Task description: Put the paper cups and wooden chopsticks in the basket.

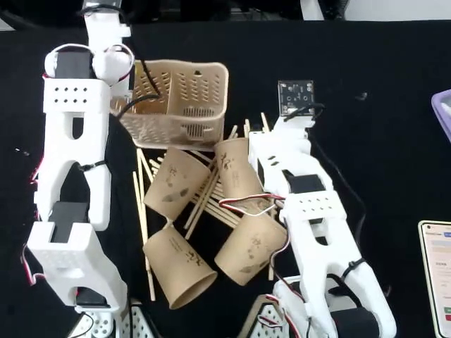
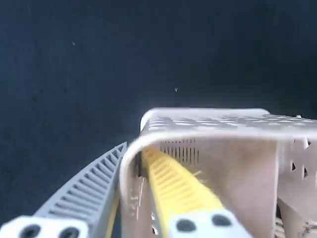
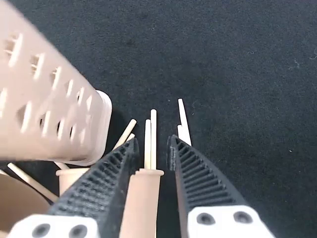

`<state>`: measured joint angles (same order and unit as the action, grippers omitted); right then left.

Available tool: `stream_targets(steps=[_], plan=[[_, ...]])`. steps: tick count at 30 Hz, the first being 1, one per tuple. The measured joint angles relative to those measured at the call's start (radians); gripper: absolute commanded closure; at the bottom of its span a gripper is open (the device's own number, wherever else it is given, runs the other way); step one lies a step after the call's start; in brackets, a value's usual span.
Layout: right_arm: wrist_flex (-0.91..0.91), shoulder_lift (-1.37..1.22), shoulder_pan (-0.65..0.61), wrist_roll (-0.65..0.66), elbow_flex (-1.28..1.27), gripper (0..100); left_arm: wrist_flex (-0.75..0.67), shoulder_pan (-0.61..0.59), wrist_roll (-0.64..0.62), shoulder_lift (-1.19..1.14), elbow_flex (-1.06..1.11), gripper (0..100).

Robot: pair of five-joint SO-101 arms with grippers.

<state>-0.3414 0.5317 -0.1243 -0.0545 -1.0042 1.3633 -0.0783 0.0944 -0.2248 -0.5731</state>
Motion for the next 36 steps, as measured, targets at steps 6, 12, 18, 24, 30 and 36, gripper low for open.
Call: stream_targets(steps=[6,12,18,24,30,36], plan=[[0.0,0.0,0.0,0.0,0.0,88.4,-0.072,-0.002,0.0,-0.015,0.0,81],[0.0,0.0,0.0,0.0,0.0,88.4,-0.106,-0.002,0.0,-0.086,0.0,81],[0.0,0.0,0.0,0.0,0.0,88.4,-0.17,0.005,0.003,-0.149,-0.009,91],[0.0,0.0,0.0,0.0,0.0,88.4,-0.313,0.044,0.0,-0.184,-0.009,97],[0.0,0.0,0.0,0.0,0.0,88.4,-0.339,0.069,0.005,-0.184,-0.009,97],[0.0,0.0,0.0,0.0,0.0,88.4,-0.339,0.072,0.077,-0.184,-0.009,97]])
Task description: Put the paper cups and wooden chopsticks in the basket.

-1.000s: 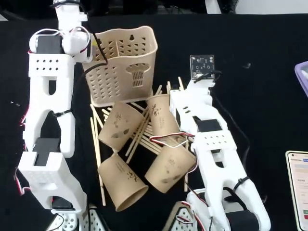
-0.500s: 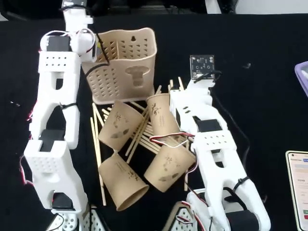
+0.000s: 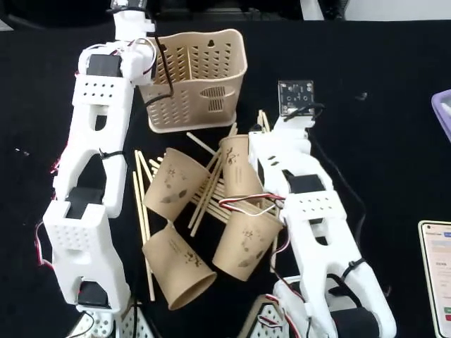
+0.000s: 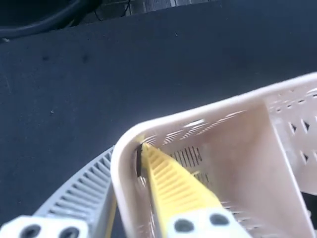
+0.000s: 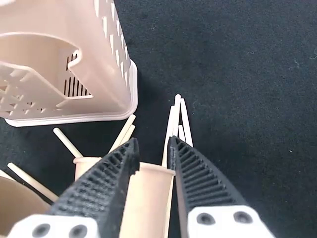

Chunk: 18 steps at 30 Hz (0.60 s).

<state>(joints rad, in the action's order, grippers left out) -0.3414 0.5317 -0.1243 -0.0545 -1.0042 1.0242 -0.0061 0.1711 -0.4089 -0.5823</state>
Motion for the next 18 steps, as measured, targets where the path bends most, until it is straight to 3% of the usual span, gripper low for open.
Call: stream_targets(steps=[9,18], plan=[[0.0,0.0,0.0,0.0,0.0,88.4,0.104,-0.038,0.058,-0.003,-0.081,97],[0.0,0.0,0.0,0.0,0.0,88.4,0.11,-0.092,0.068,-0.003,-0.189,97]])
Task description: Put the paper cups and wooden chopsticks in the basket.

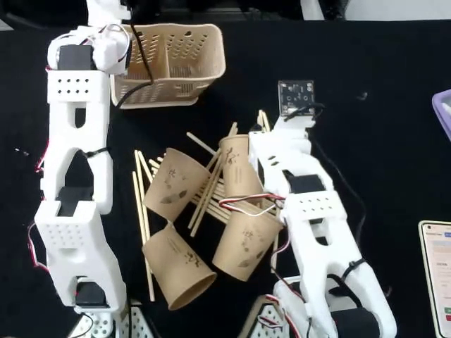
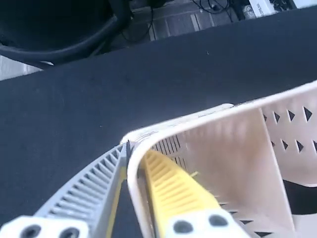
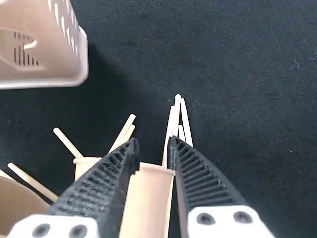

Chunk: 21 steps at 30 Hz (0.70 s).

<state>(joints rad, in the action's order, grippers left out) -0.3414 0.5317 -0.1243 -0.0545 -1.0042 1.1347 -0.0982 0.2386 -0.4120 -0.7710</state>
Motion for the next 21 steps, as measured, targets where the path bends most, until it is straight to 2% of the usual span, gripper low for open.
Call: stream_targets(steps=[8,15,21], plan=[[0.0,0.0,0.0,0.0,0.0,88.4,-0.044,-0.002,-0.117,-0.046,-0.002,97],[0.0,0.0,0.048,0.0,0.0,88.4,0.046,0.002,-0.144,-0.049,-0.002,97],[0.0,0.0,0.068,0.0,0.0,88.4,0.021,0.002,-0.144,-0.118,-0.02,97]])
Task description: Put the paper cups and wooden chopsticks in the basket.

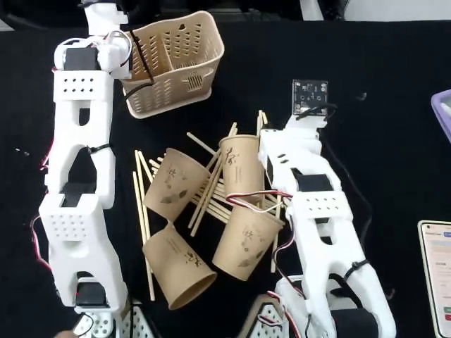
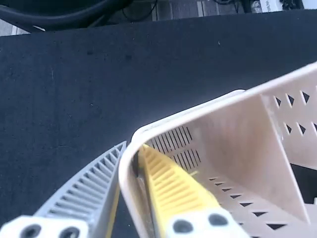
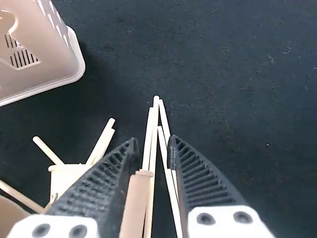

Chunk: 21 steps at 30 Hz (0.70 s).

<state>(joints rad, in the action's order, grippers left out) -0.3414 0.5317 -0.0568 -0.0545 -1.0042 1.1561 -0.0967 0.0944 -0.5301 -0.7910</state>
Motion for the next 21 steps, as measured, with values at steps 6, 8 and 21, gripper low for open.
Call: stream_targets(steps=[6,8,21], plan=[[0.0,0.0,0.0,0.0,0.0,88.4,0.049,-0.002,0.0,-0.034,-0.017,82],[0.0,0.0,0.0,0.0,0.0,88.4,0.103,-0.002,0.005,-0.052,-0.006,80],[0.0,0.0,0.008,0.0,0.002,88.4,0.338,0.006,-0.002,-0.077,-0.173,97]])
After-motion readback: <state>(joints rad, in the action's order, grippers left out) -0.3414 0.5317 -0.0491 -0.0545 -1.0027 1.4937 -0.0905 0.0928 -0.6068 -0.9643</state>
